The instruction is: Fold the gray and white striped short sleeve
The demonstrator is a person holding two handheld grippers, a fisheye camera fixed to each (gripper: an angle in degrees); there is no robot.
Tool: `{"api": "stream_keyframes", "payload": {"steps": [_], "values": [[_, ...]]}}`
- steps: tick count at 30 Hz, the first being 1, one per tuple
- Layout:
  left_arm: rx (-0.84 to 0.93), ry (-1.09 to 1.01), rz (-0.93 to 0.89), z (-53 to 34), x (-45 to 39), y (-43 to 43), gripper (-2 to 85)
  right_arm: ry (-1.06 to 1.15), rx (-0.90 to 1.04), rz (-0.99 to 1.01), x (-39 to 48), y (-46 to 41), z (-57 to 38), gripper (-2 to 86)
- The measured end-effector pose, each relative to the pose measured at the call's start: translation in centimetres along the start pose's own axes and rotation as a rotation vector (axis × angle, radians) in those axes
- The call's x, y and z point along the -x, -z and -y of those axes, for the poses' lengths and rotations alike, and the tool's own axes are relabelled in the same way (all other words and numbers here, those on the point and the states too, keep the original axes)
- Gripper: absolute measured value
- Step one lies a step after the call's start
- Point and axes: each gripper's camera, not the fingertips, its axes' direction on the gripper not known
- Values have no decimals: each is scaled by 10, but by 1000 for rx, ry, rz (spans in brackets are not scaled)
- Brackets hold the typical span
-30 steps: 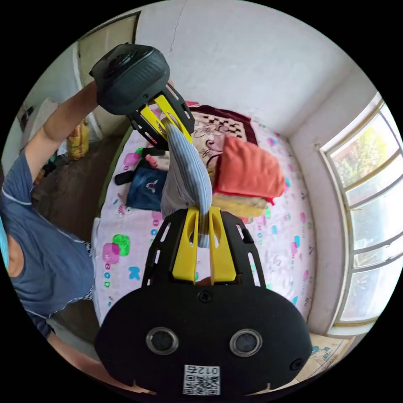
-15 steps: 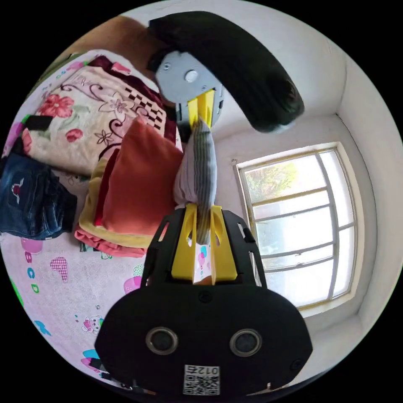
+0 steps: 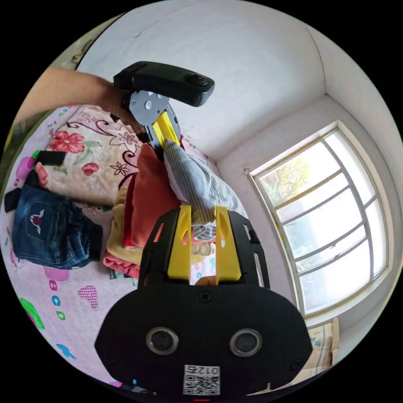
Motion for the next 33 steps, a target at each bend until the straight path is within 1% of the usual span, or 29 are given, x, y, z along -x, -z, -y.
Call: {"api": "stream_keyframes", "payload": {"steps": [2, 3, 4, 6, 8, 10, 13, 15, 17, 18, 20, 21, 22, 23, 25, 26, 28, 30, 33], "values": [[27, -71, 80, 0, -5, 6, 14, -106, 5, 117, -26, 0, -12, 90], [38, -96, 108, -1, -6, 7, 15, -127, 13, 136, -33, 0, -16, 91], [60, -150, 169, -2, -10, 8, 16, -159, 37, 177, -44, -3, -22, 92], [92, -243, 298, -5, -17, 9, 17, -190, 69, 198, -60, -8, -33, 91], [85, -350, 513, -11, -28, 11, 16, -243, 66, 236, -82, -6, -50, 79], [47, -378, 591, -16, -29, 15, 16, -323, 38, 281, -105, -1, -63, 71], [24, -364, 536, -23, -20, 24, 17, -454, -41, 339, -139, 8, -85, 54], [-19, -273, 467, -27, -8, 33, 18, -484, -87, 389, -151, 10, -91, 38], [-75, -125, 265, -35, 17, 45, 19, -486, -140, 416, -157, 9, -90, 26], [-89, -87, 220, -39, 24, 46, 19, -485, -148, 417, -157, 8, -90, 25], [-139, 61, 55, -57, 51, 45, 16, -439, -163, 438, -154, 2, -85, 19], [-154, 106, 17, -61, 58, 44, 15, -425, -161, 436, -153, 0, -84, 17], [-189, 193, -58, -71, 72, 42, 12, -401, -126, 411, -150, -9, -85, 13], [-223, 264, -135, -80, 83, 40, 9, -413, 2, 377, -148, -28, -87, 8], [-271, 343, -218, -91, 95, 36, 5, -411, 145, 411, -149, -49, -95, 4], [-292, 365, -252, -95, 97, 33, 4, -422, 116, 414, -154, -42, -104, 3], [-299, 381, -263, -97, 97, 28, 2, -447, 65, 417, -165, -25, -120, 1], [-286, 387, -235, -93, 94, 23, 0, -468, 28, 419, -178, -3, -138, 0], [-354, 428, -167, -81, 93, 22, -1, -510, -88, 412, -203, 49, -178, -1]]}}
